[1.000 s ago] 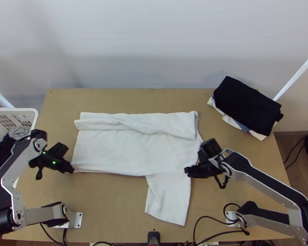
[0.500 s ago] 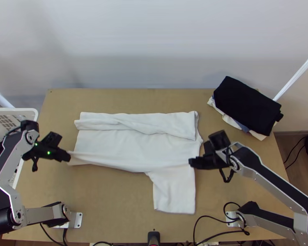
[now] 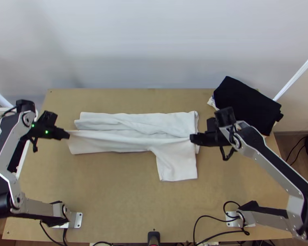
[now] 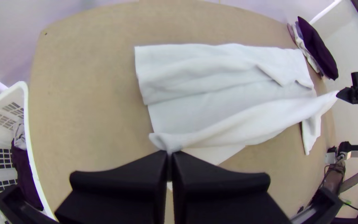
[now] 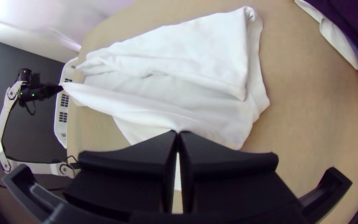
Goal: Fold the t-shirt
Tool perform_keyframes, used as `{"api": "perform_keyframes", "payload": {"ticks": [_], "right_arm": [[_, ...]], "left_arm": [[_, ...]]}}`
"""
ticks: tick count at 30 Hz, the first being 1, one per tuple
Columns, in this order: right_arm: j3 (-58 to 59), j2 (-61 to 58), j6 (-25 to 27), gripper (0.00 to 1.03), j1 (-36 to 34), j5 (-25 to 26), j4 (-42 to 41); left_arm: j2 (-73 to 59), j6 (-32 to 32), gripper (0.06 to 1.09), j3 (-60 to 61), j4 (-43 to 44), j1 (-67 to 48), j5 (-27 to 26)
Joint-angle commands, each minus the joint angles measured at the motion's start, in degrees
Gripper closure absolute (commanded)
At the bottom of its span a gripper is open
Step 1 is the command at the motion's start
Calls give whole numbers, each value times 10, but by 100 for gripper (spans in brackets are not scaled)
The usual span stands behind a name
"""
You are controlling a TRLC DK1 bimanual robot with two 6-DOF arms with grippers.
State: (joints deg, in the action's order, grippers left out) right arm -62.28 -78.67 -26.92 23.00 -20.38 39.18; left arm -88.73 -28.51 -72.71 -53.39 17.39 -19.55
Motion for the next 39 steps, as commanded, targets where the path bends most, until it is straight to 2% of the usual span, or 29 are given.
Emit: {"api": "perform_keyframes", "payload": {"ticks": [1, 11, 28, 39], "right_arm": [[-43, -38, 9, 100, -16, 3, -8], [-140, -148, 22, 100, -49, 16, -26], [-333, -363, 35, 100, -66, 40, -34], [-420, -448, 35, 100, -74, 54, -25]], "left_arm": [[-27, 41, 104, -48, 9, -14, -5], [-103, 92, 104, -158, 11, -38, -4], [-205, 121, 104, -228, 13, -59, -2], [-274, 151, 104, -280, 31, -74, -1]]}}
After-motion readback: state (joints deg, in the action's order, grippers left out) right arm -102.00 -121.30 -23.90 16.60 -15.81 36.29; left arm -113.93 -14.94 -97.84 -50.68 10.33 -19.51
